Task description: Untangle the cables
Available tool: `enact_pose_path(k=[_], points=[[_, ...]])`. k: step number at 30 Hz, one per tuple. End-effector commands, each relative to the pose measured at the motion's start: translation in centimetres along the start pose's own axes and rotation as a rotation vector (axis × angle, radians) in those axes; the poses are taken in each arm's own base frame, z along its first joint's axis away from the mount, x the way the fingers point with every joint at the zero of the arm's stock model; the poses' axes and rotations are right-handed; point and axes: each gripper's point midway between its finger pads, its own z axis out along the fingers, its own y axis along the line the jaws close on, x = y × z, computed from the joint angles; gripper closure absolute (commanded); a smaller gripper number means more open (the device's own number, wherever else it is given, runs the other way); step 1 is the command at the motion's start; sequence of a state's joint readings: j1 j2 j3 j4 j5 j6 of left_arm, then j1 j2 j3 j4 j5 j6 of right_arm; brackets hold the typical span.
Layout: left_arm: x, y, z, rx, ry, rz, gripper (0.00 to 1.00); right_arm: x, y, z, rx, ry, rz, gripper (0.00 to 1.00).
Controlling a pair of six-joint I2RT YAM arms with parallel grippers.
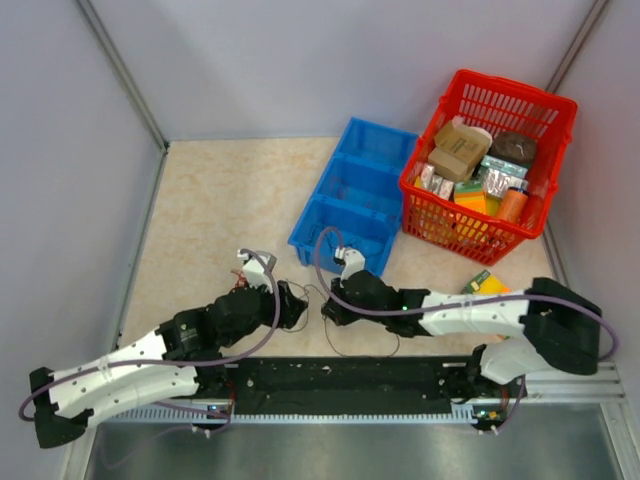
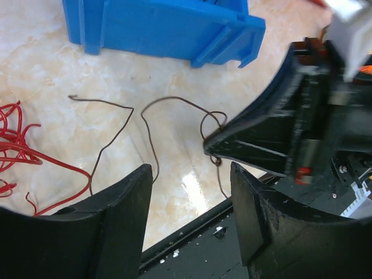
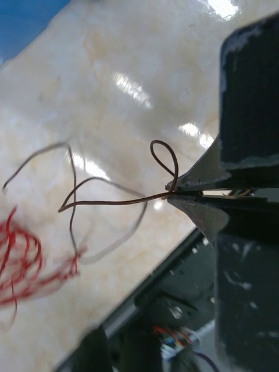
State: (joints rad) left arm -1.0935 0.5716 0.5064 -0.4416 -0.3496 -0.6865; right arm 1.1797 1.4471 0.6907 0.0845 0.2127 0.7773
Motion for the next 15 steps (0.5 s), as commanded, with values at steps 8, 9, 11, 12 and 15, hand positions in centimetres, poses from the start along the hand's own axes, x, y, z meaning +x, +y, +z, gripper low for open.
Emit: enact_pose_path(k=[8, 9, 11, 12, 15], points=[[-9.7, -3.9, -6.0, 0.197, -0.321, -0.031, 0.38, -9.8, 8.6, -13.2, -0.662, -0.247, -0.222, 1.0], [-10.4, -3.8, -6.6, 0.204, -0.355, -0.039, 0.38, -11.5, 8.7, -14.4, -0.656, -0.292, -0.229, 1.0], [-11.6, -3.5, -7.9, 0.208, -0.415, -0.055, 0.37, -15.6, 9.5, -16.8, -0.622, -0.394, -0.25, 1.0], [-12.0, -3.2, -8.3, 0.206, -0.437, -0.063, 0.37, -17.4, 9.4, -17.3, -0.582, -0.436, -0.246, 1.0], [-12.4, -2.1, -9.0, 0.172, -0.47, -0.078, 0.35, -25.0, 10.4, -21.1, -0.496, -0.631, -0.228, 1.0]])
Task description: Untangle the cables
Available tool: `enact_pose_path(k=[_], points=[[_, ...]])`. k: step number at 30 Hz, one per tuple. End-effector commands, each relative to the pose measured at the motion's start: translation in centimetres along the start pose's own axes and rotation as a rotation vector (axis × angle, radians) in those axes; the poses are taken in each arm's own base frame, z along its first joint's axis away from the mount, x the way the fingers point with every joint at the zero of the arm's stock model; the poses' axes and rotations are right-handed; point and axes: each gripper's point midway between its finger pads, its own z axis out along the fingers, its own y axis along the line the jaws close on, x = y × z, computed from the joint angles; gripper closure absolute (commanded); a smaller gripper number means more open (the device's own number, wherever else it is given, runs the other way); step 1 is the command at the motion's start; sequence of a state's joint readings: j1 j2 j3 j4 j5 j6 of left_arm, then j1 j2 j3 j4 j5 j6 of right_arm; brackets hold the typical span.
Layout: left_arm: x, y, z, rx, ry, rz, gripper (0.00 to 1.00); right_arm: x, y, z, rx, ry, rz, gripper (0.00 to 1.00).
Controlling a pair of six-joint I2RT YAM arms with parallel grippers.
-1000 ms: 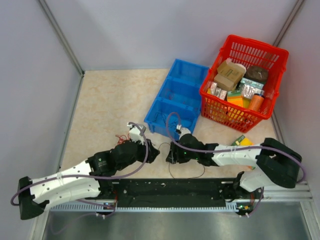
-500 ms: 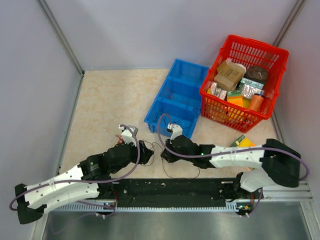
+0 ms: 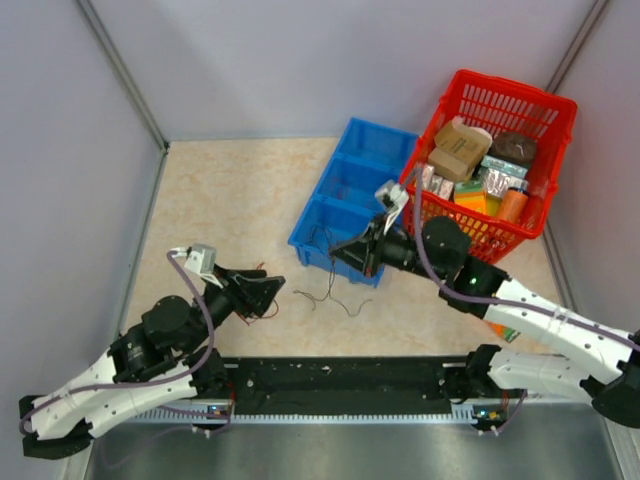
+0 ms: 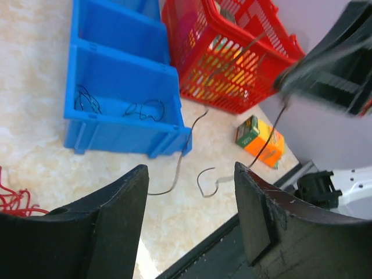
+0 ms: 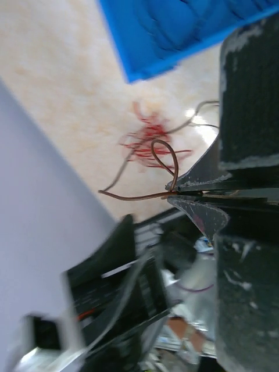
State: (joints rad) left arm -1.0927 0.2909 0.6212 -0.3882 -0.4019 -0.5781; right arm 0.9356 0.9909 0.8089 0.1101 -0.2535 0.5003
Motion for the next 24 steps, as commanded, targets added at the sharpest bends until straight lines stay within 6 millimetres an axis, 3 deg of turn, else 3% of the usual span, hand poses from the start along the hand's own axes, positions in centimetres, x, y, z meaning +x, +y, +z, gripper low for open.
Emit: enact_pose_path(k=[1, 4, 6, 11, 18, 21, 24], points=[[-2.6, 0.8, -0.8, -0.045, -0.096, -0.003, 0.34, -14.2, 2.4, -1.4, 0.08, -0.305, -0.132, 1.0], [-2.1, 1.3, -1.1, -0.074, -0.062, -0.013, 0.34, -20.8, 0.5, -2.0, 0.273, -0.442, -0.2, 1.0], [-2.0, 1.5, -1.4, -0.083, -0.05, -0.026, 0.34, -24.1, -1.0, -2.3, 0.402, -0.5, -0.265, 1.0], [-2.5, 1.9, -2.4, -0.083, -0.076, -0.045, 0.34, -30.0, -6.3, -1.8, 0.592, -0.596, -0.335, 1.0], [-2.8, 2.2, -3.3, -0.081, -0.081, -0.048, 0.33, -34.8, -15.6, -0.2, 0.672, -0.696, -0.362, 1.0], [-2.7, 2.3, -3.5, -0.086, -0.076, -0.049, 0.33, -35.8, -19.1, 0.1, 0.75, -0.711, -0.369, 1.0], [-2.8, 2.5, -3.8, -0.09, -0.079, -0.049, 0.33, -35.1, -22.2, 1.0, 0.817, -0.653, -0.384, 1.0]])
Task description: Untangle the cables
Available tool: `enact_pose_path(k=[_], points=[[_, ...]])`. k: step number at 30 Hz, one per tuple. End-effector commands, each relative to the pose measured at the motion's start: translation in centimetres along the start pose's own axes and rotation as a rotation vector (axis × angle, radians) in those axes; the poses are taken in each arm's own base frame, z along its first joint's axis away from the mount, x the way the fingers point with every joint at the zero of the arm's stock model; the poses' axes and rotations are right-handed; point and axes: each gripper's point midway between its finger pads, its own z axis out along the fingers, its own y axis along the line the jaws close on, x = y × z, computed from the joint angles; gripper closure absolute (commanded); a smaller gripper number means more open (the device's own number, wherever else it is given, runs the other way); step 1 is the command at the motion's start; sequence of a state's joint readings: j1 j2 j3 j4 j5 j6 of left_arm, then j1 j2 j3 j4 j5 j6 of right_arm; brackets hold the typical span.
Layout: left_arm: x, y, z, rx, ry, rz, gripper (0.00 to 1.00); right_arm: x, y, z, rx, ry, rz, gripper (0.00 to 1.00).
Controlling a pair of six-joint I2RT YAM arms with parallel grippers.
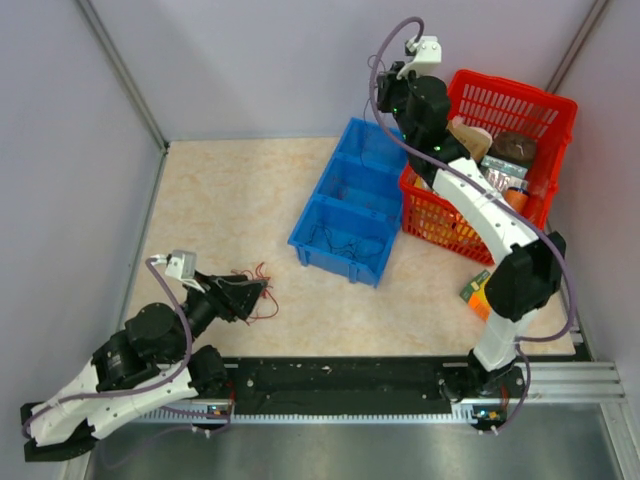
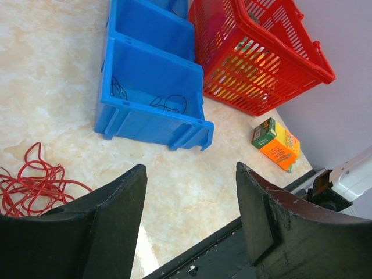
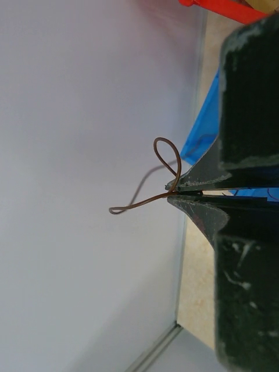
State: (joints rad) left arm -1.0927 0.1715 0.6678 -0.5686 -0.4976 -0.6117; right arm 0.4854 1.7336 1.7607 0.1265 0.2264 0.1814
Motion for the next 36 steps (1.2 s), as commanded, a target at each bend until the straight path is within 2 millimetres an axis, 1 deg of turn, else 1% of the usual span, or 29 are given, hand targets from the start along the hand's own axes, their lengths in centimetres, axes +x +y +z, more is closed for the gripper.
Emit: enact_pose_path(k=[1, 3, 7, 9, 11, 12, 13, 15, 16, 17, 19, 22, 24, 26, 29, 30, 32, 33, 36], points=[[-1.7, 0.1, -1.0, -0.007, -0.041, -0.023, 0.33, -4.6, -0.8, 1.3, 0.024, -0.121, -0.027, 1.0], [-1.8, 0.5, -1.1, -0.021, -0.047, -0.016, 0.32, -3.7, -0.5, 1.5, -0.014, -0.113, -0.032, 1.0], [-2.1, 0.8, -1.1, -0.039, -0.06, 0.009, 0.31, -2.9, -1.3, 2.3, -0.031, -0.099, -0.038, 1.0], [-2.2, 0.8, -1.0, -0.042, -0.059, 0.018, 0.31, -1.7, -1.7, 3.2, -0.042, -0.077, -0.043, 1.0], [-2.2, 0.6, -0.8, -0.037, -0.057, 0.025, 0.31, -0.3, -1.4, 3.8, -0.096, -0.055, -0.07, 1.0], [-2.3, 0.5, -0.8, -0.036, -0.056, 0.028, 0.31, 0.9, -1.1, 4.1, -0.122, -0.038, -0.101, 1.0], [-2.2, 0.5, -0.7, -0.038, -0.054, 0.03, 0.31, 1.5, -1.0, 4.2, -0.144, -0.03, -0.127, 1.0], [-2.0, 0.5, -0.6, -0.041, -0.048, 0.035, 0.31, 3.7, -0.6, 4.2, -0.194, -0.003, -0.175, 1.0], [-2.0, 0.6, -0.6, -0.043, -0.048, 0.033, 0.31, 4.5, -0.6, 4.1, -0.209, 0.003, -0.187, 1.0], [-1.9, 0.7, -0.6, -0.045, -0.045, 0.034, 0.31, 5.3, -0.9, 4.2, -0.214, 0.014, -0.224, 1.0], [-1.9, 0.7, -0.6, -0.047, -0.045, 0.035, 0.31, 6.6, -1.7, 4.4, -0.211, 0.041, -0.242, 1.0], [-2.0, 0.8, -0.6, -0.055, -0.045, 0.044, 0.3, 7.1, -3.3, 5.0, -0.19, 0.057, -0.244, 1.0], [-2.1, 0.7, -0.6, -0.054, -0.046, 0.051, 0.3, 6.7, -3.9, 5.3, -0.195, 0.052, -0.252, 1.0], [-2.2, 0.7, -0.4, -0.065, -0.043, 0.062, 0.3, 5.6, -3.9, 5.5, -0.21, 0.037, -0.26, 1.0], [-2.3, 0.6, -0.1, -0.071, -0.043, 0.071, 0.3, 3.4, -3.3, 5.6, -0.236, 0.002, -0.274, 1.0], [-2.3, 0.5, 0.1, -0.072, -0.044, 0.074, 0.3, 2.4, -3.1, 5.8, -0.237, -0.016, -0.282, 1.0], [-2.3, 0.3, 0.4, -0.07, -0.042, 0.082, 0.3, 1.4, -2.8, 6.2, -0.244, -0.028, -0.295, 1.0], [-2.3, 0.1, 0.5, -0.065, -0.04, 0.083, 0.3, 0.7, -3.0, 6.4, -0.242, -0.039, -0.3, 1.0], [-2.4, -0.1, 0.7, -0.065, -0.035, 0.096, 0.3, -0.2, -3.4, 7.0, -0.258, -0.045, -0.303, 1.0]])
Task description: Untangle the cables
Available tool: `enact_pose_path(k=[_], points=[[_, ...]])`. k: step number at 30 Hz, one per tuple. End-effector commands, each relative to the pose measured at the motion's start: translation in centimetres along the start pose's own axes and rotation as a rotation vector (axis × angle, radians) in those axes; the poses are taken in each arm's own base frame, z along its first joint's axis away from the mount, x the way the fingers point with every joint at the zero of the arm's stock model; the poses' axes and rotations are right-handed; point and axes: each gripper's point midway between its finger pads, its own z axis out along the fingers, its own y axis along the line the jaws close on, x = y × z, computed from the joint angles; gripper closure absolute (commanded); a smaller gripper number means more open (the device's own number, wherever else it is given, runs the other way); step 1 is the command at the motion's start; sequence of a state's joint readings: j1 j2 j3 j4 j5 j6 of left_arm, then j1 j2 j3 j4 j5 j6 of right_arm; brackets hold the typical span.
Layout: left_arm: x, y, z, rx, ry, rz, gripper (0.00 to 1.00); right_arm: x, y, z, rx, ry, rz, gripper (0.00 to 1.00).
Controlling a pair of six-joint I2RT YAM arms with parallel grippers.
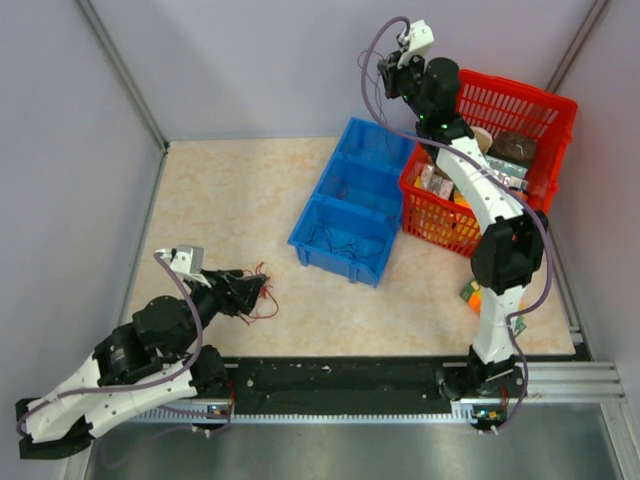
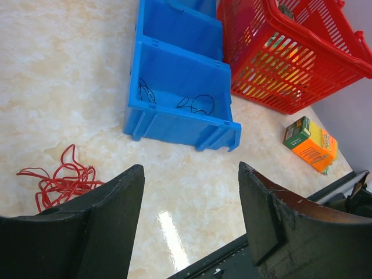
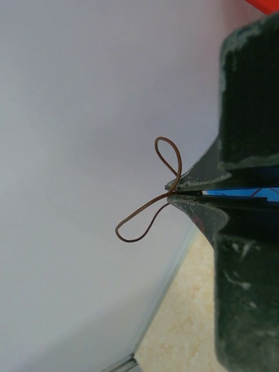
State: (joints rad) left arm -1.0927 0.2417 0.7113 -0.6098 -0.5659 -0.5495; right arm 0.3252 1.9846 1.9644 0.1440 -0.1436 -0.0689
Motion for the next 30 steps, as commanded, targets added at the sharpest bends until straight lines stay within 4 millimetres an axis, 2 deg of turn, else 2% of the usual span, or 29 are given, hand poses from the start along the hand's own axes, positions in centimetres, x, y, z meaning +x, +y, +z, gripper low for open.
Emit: enact_pose_path(k=[1, 6, 9, 12, 13, 17, 21, 25, 27, 30], points=[[-2.1, -1.1, 0.1, 0.02, -0.044, 0.001, 0.3, -4.5, -1.0, 0.3, -0.037, -0.093, -0.037, 1.0], [-2.4, -1.0, 0.1, 0.012, -0.049, 0.009, 0.3, -3.7, -1.5, 0.4, -0.058, -0.083, -0.033, 1.0], [-2.4, -1.0, 0.2, 0.008, -0.051, 0.007, 0.3, -1.8, -0.5, 0.5, -0.112, -0.054, -0.027, 1.0], [-1.7, -1.0, 0.5, 0.007, -0.037, 0.009, 0.29, 1.1, 0.4, 0.4, -0.156, -0.01, -0.021, 1.0], [-1.4, -1.1, 0.7, 0.008, -0.026, 0.014, 0.29, 1.6, 0.6, 0.2, -0.16, -0.01, -0.027, 1.0], [1.0, -0.9, 1.8, -0.023, 0.061, 0.056, 0.28, 5.3, 0.4, 0.0, -0.154, 0.055, -0.056, 1.0], [2.3, -0.7, 2.5, -0.06, 0.12, 0.078, 0.26, 8.8, -0.3, -0.6, -0.131, 0.124, -0.052, 1.0], [3.5, -1.0, 3.6, -0.079, 0.166, 0.09, 0.24, 12.4, 0.4, -0.8, -0.157, 0.202, -0.012, 1.0], [4.2, -1.2, 4.1, -0.096, 0.214, 0.101, 0.24, 14.8, 0.1, -0.7, -0.132, 0.271, 0.031, 1.0], [4.9, -0.9, 5.0, -0.149, 0.278, 0.118, 0.24, 17.1, -0.3, -0.6, -0.075, 0.344, 0.109, 1.0]])
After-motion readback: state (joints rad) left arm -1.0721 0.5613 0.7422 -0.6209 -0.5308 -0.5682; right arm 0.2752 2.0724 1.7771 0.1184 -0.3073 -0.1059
